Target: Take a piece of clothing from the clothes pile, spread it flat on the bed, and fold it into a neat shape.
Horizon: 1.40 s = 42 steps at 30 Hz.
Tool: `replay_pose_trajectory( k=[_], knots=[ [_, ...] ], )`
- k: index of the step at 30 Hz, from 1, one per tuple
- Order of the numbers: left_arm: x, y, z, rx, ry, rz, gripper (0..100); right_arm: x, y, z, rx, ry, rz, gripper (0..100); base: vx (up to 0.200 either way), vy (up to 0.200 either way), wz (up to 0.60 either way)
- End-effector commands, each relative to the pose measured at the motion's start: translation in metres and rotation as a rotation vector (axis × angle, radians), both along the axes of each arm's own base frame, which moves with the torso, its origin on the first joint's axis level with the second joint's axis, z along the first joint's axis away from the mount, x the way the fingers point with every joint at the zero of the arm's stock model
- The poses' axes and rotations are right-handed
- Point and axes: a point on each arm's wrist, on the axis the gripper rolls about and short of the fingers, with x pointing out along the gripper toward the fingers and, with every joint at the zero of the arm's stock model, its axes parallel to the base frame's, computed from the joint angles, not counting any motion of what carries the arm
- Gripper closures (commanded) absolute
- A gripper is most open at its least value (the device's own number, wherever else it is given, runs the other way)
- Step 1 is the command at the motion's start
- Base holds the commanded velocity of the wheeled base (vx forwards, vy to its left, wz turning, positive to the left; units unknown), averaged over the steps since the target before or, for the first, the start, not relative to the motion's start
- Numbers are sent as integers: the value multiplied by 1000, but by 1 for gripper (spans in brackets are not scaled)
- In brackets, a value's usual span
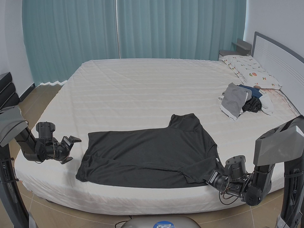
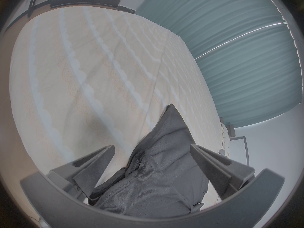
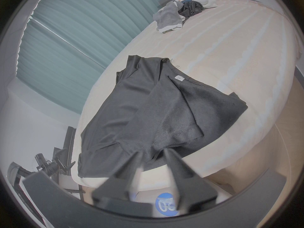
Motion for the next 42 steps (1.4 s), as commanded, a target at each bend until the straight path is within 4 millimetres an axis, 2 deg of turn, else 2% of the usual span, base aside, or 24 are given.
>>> replay_pose_trajectory(
  k=[1,5,10,13,23,28,36,42],
  knots=[
    [0,0,-1,-1,2,0,0,-3,-2,-5,-17,13,6,0,0,0,0],
    [0,0,-1,1,1,0,0,0,-6,4,-4,-18,-13,0,0,0,0],
    [0,0,-1,2,1,-1,0,0,-12,6,-4,-21,-36,0,0,0,0],
    [0,0,-1,2,2,-1,0,1,-21,16,8,-44,-61,0,0,0,0],
    [0,0,-1,2,2,-1,0,12,-27,1,17,-15,-76,0,0,0,0],
    [0,0,-1,2,2,-1,0,12,-31,0,19,-9,-83,0,0,0,0],
    [0,-1,2,6,-6,-7,0,9,-47,33,47,-95,-125,0,0,0,0],
    [2,-2,6,65,-20,10,0,9,-56,30,62,-73,-138,0,0,0,0]
  ],
)
